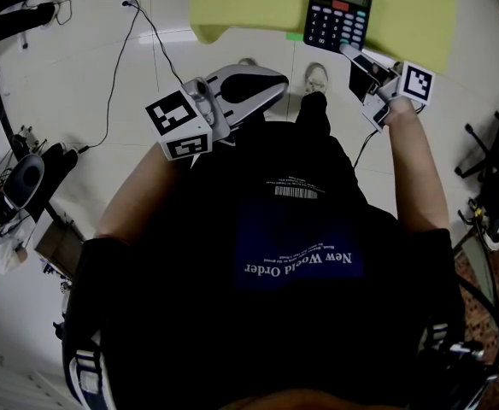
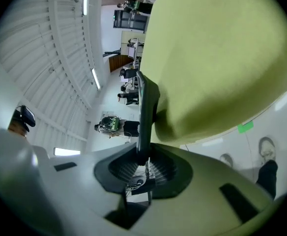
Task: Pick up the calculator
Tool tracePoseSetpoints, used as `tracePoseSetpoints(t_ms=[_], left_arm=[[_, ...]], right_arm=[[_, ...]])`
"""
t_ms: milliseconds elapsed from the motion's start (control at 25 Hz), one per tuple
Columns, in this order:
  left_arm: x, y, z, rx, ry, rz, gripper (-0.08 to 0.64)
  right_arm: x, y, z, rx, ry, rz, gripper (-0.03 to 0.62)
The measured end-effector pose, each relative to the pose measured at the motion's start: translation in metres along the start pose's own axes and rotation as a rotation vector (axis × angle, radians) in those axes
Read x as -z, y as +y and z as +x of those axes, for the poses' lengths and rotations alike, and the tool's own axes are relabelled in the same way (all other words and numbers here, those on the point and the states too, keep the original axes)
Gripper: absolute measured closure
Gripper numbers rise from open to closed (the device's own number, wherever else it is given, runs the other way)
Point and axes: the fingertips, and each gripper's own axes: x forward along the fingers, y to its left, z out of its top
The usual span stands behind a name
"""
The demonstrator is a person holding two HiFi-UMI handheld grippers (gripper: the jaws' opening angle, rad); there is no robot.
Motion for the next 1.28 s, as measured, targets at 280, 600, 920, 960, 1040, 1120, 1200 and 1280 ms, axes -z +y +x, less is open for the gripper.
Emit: tracePoseSetpoints(t_ms=[280,600,920,960,1040,1120,1200,1280], left_arm=[[0.003,-0.005,0.01,0.003,-0.001,0.002,0.554],[-0.01,-0.015,-0.016,-0.013,-0.04,0.02,0.554],[-0.018,-0.024,-0.045,-0.058,-0.161,0.115,0.554],[-0.031,-0.022,-0.048,-0.068,-0.186,0.131,0.554],[-0.079,-0.023,-0.056,-0.09,-0.236,0.161,0.554],[-0.129,-0.027,-0.07,-0.114,-0.276,0.202,0.554],[-0.171,-0.041,-0.09,-0.132,-0.312,0.244,0.554],[-0.2,-0.063,-0.106,-0.136,-0.349,0.266,0.554]], right_arm=[[0.001,0.011,-0.002,-0.106,0.008,-0.058,0.546],[-0.01,0.076,-0.001,-0.241,-0.087,-0.142,0.548],[0.005,0.144,-0.017,-0.325,-0.139,-0.314,0.548],[-0.001,0.157,-0.018,-0.329,-0.141,-0.334,0.548],[-0.023,0.2,-0.019,-0.333,-0.142,-0.376,0.548],[-0.042,0.252,-0.018,-0.338,-0.15,-0.422,0.548],[-0.046,0.302,-0.018,-0.342,-0.164,-0.462,0.548],[-0.039,0.342,-0.027,-0.348,-0.174,-0.483,0.548]])
